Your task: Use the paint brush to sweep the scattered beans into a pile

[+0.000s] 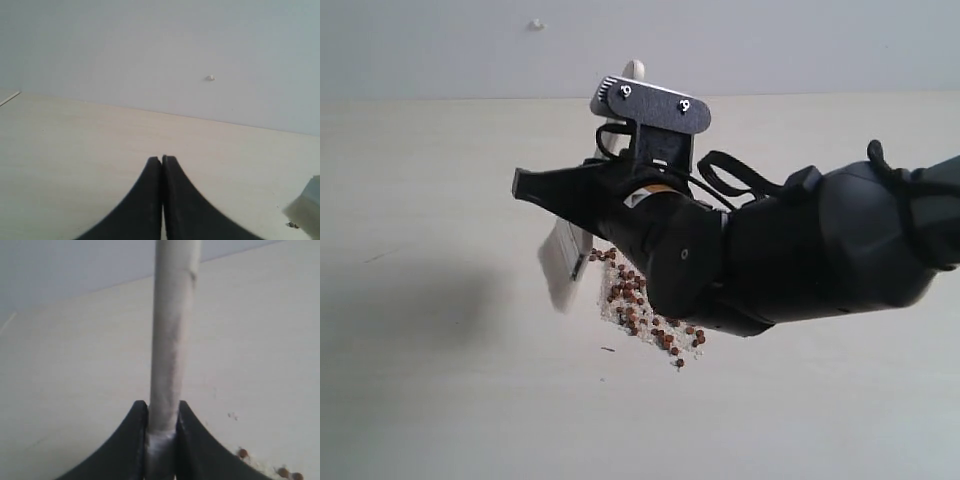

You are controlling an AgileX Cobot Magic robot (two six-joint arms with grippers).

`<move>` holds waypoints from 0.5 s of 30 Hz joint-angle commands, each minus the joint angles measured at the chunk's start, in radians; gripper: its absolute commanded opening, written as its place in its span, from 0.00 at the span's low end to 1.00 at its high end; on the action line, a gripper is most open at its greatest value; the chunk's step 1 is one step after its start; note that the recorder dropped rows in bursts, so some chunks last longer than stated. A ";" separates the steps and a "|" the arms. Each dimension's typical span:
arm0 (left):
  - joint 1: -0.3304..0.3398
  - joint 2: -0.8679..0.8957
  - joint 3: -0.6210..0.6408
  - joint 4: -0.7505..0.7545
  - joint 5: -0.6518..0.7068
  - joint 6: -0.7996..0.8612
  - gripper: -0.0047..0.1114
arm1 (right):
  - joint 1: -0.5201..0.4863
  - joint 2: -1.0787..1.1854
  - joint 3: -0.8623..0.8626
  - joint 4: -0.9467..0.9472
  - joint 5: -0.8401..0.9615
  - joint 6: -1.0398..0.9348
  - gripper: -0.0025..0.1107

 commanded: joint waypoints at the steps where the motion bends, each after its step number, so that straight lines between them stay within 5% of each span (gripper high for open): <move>1: -0.006 -0.007 0.000 -0.004 -0.004 0.004 0.04 | 0.004 0.012 -0.072 0.068 -0.061 -0.030 0.02; 9: -0.006 -0.007 0.000 -0.004 -0.004 0.004 0.04 | 0.004 0.166 -0.291 0.369 -0.093 -0.395 0.02; 15: -0.006 -0.007 0.000 -0.004 -0.004 0.004 0.04 | 0.004 0.265 -0.384 0.529 -0.121 -0.491 0.02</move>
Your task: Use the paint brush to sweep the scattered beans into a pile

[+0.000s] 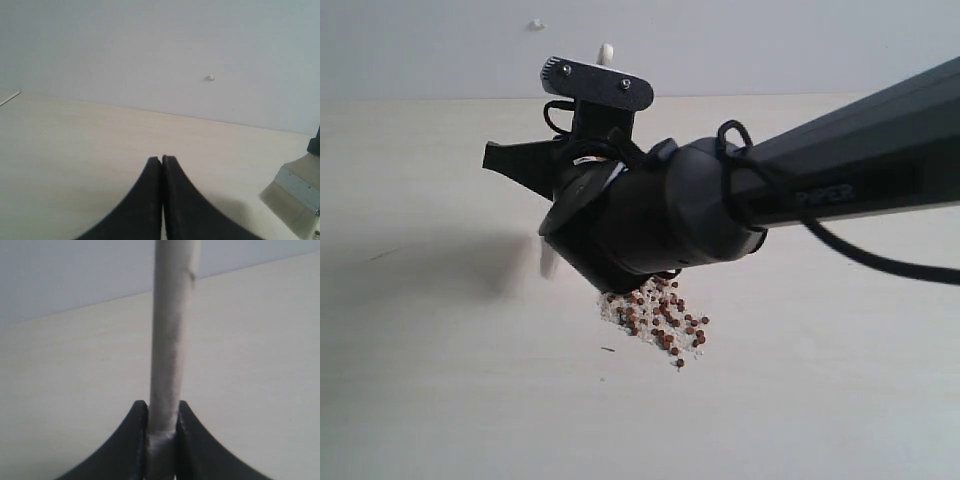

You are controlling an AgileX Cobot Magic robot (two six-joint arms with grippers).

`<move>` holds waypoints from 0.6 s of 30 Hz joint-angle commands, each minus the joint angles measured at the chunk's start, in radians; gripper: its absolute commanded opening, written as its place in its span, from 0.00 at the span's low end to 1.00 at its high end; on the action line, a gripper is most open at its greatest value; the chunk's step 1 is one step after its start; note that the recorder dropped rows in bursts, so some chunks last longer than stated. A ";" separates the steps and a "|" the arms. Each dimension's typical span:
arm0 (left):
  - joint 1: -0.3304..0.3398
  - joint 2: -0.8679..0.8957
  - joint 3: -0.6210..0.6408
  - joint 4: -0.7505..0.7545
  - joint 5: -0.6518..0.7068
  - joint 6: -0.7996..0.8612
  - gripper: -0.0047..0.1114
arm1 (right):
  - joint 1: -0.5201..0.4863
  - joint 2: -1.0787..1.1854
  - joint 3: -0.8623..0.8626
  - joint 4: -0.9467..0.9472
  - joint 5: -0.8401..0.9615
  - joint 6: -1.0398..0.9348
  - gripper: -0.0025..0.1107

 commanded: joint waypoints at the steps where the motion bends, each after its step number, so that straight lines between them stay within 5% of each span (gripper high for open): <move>1: -0.006 -0.007 0.000 -0.004 -0.004 0.004 0.04 | 0.002 0.064 -0.055 0.127 -0.045 -0.065 0.02; 18: -0.006 -0.007 0.000 -0.004 -0.004 0.004 0.04 | 0.002 0.093 -0.064 0.324 -0.182 -0.269 0.02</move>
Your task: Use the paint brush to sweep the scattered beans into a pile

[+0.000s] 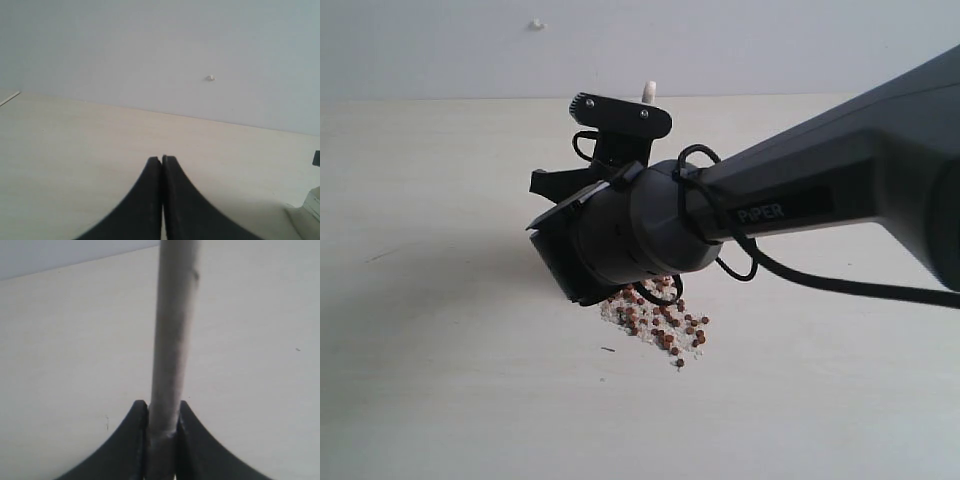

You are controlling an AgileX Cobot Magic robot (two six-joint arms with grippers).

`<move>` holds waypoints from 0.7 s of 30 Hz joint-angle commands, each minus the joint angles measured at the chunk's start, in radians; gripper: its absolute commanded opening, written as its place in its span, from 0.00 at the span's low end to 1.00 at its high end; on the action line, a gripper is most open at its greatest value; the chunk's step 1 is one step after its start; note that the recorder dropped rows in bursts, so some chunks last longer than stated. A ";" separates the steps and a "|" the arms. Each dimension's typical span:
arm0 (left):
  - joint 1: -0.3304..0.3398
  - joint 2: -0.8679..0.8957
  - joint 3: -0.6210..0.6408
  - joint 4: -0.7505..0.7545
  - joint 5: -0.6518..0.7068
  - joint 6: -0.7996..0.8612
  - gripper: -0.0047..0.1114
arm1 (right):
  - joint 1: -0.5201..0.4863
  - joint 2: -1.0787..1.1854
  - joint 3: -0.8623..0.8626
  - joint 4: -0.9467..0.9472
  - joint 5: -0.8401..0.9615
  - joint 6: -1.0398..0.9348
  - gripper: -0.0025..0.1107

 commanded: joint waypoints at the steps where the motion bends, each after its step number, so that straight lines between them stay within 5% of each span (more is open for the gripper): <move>1: -0.006 -0.007 0.000 -0.004 -0.004 0.004 0.04 | 0.002 -0.005 -0.003 0.011 0.019 -0.023 0.02; 11: -0.006 -0.007 0.000 -0.004 -0.004 0.004 0.04 | 0.002 -0.138 -0.003 0.003 0.028 -0.092 0.02; 21: -0.006 -0.007 0.000 -0.004 -0.004 0.004 0.04 | -0.016 -0.274 -0.001 -0.149 0.188 -0.879 0.02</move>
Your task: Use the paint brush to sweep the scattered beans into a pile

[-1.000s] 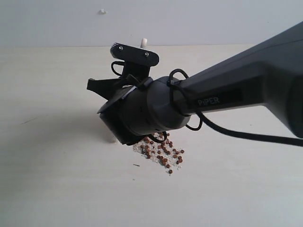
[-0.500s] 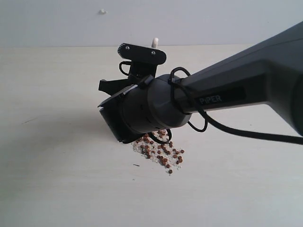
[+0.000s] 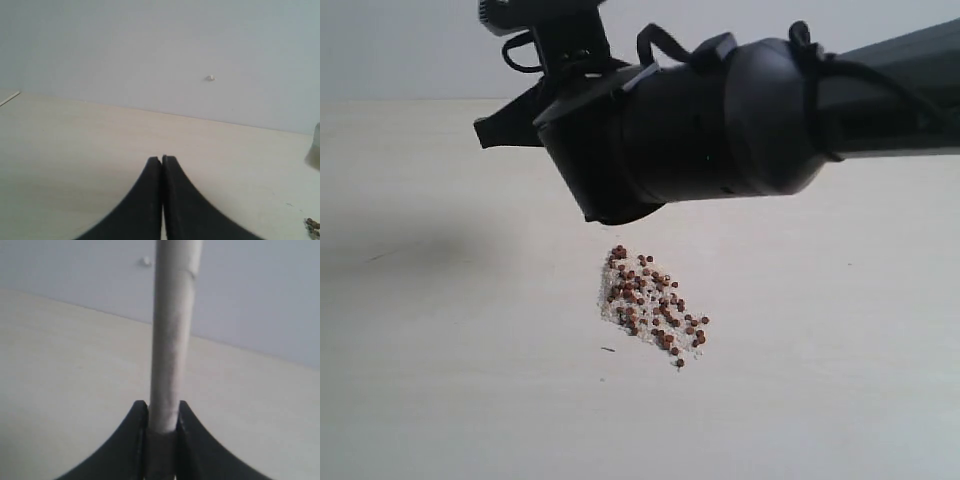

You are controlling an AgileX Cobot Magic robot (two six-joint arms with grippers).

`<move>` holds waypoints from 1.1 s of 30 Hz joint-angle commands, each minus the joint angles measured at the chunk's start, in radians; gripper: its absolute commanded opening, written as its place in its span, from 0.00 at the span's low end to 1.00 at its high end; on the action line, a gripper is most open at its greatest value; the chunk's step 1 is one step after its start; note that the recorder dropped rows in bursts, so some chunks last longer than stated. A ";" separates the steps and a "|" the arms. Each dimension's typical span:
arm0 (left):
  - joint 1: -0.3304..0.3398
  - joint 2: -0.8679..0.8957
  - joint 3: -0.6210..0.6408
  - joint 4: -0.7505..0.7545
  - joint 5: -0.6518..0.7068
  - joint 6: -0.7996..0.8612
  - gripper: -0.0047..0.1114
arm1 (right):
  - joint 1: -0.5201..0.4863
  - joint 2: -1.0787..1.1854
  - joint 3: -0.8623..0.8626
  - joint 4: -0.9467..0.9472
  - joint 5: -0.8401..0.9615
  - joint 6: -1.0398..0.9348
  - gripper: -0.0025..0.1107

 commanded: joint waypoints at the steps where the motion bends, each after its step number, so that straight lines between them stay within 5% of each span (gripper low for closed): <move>1: -0.006 -0.007 0.000 -0.004 -0.004 0.004 0.04 | -0.026 -0.038 -0.001 0.007 0.002 -0.362 0.02; 8: -0.006 -0.007 0.000 -0.004 -0.004 0.004 0.04 | -0.115 -0.040 0.164 0.140 -0.338 -0.290 0.02; 18: -0.006 -0.007 0.000 -0.004 -0.004 0.004 0.04 | 0.142 -0.047 0.361 0.140 -0.356 0.193 0.02; 23: -0.006 -0.007 0.000 -0.004 -0.004 0.004 0.04 | 0.218 -0.047 0.369 0.140 -0.494 0.231 0.02; 29: -0.006 -0.007 0.000 -0.004 -0.004 0.004 0.04 | 0.264 -0.047 0.419 0.140 -0.517 0.280 0.02; 33: -0.006 -0.007 0.000 -0.004 -0.004 0.004 0.04 | 0.264 -0.049 0.534 0.140 -0.425 0.521 0.02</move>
